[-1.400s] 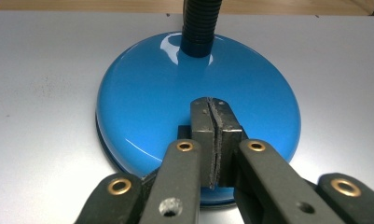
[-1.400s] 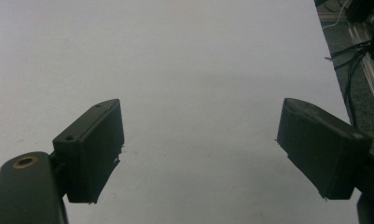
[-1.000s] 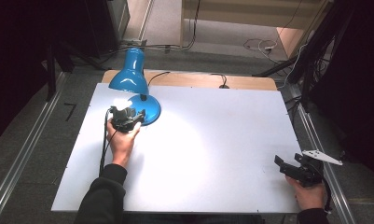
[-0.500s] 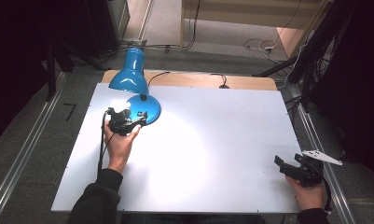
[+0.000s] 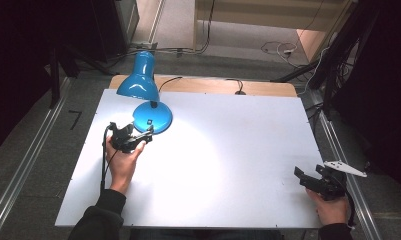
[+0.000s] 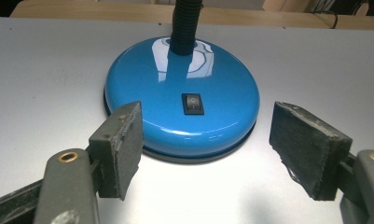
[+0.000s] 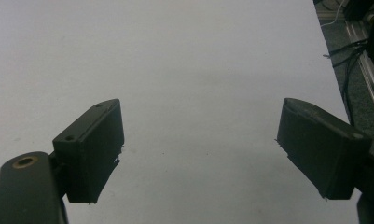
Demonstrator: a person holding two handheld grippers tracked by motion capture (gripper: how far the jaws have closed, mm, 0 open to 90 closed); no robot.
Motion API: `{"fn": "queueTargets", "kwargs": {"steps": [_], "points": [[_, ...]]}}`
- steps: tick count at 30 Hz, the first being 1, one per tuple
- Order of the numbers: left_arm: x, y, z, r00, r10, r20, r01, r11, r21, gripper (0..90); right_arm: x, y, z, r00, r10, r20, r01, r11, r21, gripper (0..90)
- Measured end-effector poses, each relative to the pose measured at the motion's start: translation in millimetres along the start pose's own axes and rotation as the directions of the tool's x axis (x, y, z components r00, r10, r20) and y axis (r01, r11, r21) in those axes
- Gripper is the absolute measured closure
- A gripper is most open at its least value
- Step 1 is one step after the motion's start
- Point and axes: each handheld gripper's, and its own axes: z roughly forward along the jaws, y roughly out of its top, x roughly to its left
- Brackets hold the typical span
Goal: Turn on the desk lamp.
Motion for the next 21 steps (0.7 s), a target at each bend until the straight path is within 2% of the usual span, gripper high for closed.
{"fn": "queueTargets", "kwargs": {"steps": [21], "points": [[5.0, -9.0, -11.8, 0.9999, -0.009, -0.007, 0.009, 1.0, 0.002, 25.4, -1.1, -0.5, -1.3, 1.0, 0.002, -0.001, -0.002, 1.0, -0.002, 13.2]]}}
